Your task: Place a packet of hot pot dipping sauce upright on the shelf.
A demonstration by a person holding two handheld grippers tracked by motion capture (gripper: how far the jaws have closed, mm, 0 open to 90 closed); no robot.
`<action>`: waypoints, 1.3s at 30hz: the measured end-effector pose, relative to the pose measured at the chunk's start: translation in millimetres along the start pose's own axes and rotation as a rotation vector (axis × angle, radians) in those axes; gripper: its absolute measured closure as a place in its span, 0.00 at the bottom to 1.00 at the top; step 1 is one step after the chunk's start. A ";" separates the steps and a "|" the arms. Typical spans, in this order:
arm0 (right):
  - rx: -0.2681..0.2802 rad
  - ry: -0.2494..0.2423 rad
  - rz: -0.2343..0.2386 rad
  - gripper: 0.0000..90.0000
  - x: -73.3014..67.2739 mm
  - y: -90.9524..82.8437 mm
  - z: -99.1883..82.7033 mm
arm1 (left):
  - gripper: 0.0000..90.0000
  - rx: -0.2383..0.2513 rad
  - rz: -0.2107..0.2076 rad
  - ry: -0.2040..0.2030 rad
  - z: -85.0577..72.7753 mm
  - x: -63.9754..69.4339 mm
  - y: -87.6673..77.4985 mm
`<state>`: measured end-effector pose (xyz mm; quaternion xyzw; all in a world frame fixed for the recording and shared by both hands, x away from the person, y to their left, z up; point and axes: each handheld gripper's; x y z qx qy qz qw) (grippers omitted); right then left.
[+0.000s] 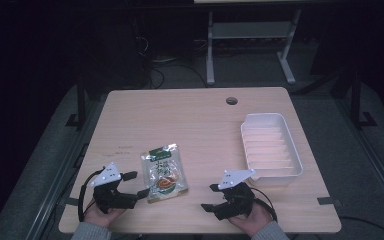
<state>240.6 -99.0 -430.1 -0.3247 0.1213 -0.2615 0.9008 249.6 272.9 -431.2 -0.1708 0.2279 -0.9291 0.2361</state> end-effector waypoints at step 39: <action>-0.152 0.097 -0.034 0.34 47.1 99.2 134.0 | 0.90 -0.222 0.022 -0.021 13.4 -14.5 34.4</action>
Point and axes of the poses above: each handheld gripper's, and its own axes: y roughly forward along the jaws, z roughly out of its top, x roughly to its right, and after that the axes turned 9 degrees about -z, right-handed
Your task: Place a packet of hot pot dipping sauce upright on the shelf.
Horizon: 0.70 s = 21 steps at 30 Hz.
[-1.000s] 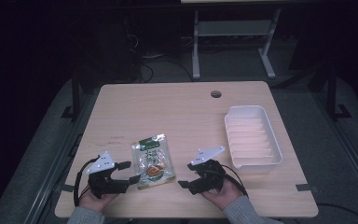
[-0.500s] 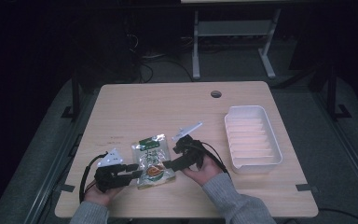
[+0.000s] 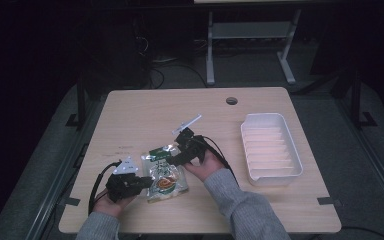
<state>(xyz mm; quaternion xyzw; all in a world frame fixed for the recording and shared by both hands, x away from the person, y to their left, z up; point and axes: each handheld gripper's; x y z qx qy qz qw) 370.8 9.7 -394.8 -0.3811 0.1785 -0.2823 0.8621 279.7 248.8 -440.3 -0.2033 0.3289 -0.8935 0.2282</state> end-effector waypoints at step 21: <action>-0.117 0.108 -0.038 0.39 48.4 54.0 12.7 | 0.98 -0.150 -0.011 0.021 -1.5 -0.3 19.5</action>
Point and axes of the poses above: each handheld gripper's, and its own axes: y roughly forward along the jaws, z roughly out of its top, x roughly to its right, and after that the axes turned 9 degrees about -z, right-handed
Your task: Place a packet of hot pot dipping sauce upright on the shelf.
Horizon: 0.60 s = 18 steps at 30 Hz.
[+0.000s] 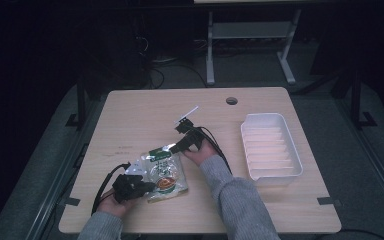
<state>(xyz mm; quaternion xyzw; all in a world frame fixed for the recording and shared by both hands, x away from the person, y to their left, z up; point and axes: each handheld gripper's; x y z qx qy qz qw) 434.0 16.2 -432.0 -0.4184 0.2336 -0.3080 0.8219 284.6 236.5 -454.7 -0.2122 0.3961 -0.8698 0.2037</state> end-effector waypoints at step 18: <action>-0.061 0.001 0.045 0.53 -0.4 30.2 10.3 | 0.99 0.006 -0.016 -0.007 -1.2 -2.3 -0.1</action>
Point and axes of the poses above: each handheld gripper's, and its own axes: y roughly forward along the jaws, z roughly out of its top, x roughly to its right, and after that the axes turned 9 degrees about -z, right-handed
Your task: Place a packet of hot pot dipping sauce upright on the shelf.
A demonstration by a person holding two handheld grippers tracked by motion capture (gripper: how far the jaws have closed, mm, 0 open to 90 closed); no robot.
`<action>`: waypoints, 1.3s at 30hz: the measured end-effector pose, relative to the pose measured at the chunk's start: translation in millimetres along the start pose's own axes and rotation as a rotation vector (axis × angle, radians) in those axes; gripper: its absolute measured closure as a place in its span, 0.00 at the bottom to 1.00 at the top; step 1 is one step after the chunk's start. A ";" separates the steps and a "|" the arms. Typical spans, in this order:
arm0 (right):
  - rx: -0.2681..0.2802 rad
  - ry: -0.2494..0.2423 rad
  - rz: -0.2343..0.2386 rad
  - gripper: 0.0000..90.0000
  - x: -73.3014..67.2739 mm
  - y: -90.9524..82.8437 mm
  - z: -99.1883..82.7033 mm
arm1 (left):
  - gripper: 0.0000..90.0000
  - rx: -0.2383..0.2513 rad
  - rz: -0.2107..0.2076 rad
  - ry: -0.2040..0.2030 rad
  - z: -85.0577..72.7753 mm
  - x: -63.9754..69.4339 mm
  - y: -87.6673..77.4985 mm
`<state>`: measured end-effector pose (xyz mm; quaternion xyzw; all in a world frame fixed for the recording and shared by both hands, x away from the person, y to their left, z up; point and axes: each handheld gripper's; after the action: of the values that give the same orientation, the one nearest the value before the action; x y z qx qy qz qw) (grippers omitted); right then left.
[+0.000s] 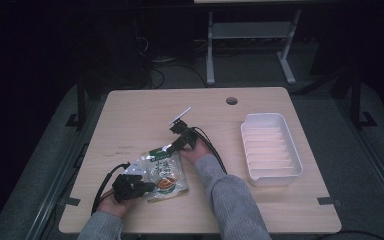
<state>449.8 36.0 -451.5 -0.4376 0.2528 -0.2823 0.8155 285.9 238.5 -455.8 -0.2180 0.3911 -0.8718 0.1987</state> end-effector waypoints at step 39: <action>-0.005 -0.088 0.060 0.86 7.5 -13.2 2.4 | 0.99 0.014 0.000 -0.007 -1.4 -2.7 -0.5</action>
<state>453.6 26.2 -440.3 -0.4437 0.2303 -0.2377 0.8328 287.2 241.1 -456.9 -0.2196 0.3841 -0.8739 0.2017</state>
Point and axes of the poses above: each handheld gripper's, and its own axes: y roughly forward along the jaws, z roughly out of its top, x roughly to its right, and after that the axes turned 9 degrees about -z, right-handed
